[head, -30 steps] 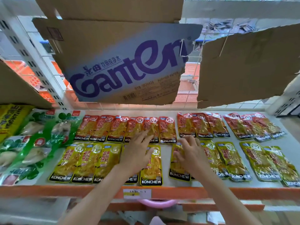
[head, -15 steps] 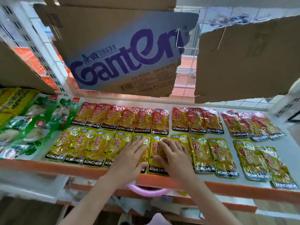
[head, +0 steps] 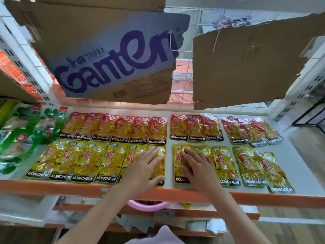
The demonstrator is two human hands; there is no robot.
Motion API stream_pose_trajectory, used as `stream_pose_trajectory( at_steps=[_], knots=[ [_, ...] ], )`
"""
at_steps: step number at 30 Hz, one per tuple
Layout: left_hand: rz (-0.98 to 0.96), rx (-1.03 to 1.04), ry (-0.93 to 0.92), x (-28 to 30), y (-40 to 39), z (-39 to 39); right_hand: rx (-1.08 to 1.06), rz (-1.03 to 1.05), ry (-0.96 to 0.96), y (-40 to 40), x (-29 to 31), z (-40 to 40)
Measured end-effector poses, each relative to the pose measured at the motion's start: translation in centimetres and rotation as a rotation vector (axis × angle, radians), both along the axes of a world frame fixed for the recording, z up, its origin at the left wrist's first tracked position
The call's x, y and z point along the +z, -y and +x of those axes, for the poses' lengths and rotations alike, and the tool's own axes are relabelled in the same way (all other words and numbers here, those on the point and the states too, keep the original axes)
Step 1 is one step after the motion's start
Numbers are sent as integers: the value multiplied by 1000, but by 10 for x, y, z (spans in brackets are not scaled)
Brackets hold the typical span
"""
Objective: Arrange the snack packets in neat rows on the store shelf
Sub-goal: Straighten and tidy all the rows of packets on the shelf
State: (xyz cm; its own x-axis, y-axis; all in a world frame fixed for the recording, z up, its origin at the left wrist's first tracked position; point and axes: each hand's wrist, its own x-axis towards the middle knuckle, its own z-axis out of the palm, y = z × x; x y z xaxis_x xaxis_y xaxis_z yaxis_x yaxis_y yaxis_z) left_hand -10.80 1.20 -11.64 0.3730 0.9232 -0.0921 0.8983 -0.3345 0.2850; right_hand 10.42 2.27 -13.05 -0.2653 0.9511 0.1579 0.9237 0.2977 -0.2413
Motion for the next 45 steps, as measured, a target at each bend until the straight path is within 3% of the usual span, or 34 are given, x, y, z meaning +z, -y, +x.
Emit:
stream_pose_trajectory(
  at_steps=[6, 12, 21, 29, 33, 41, 45],
  knots=[
    [15, 18, 66, 1, -7, 2, 21, 15, 21, 9, 5, -25],
    [81, 40, 161, 9, -34, 11, -28, -115, -60, -11, 11, -13],
    [18, 106, 27, 3, -87, 5, -35, -180, 62, -92, 25, -22],
    [15, 119, 61, -1, -87, 3, 11, -180, 54, -69, 21, -22],
    [131, 130, 108, 3, -81, 17, 34, -160, 45, -64, 18, -25],
    [86, 2, 100, -6, -93, 38, -195, -216, 53, -69, 22, 1],
    [85, 8, 127, -6, -93, 39, -179, -249, 58, -63, 23, 5]
  ],
)
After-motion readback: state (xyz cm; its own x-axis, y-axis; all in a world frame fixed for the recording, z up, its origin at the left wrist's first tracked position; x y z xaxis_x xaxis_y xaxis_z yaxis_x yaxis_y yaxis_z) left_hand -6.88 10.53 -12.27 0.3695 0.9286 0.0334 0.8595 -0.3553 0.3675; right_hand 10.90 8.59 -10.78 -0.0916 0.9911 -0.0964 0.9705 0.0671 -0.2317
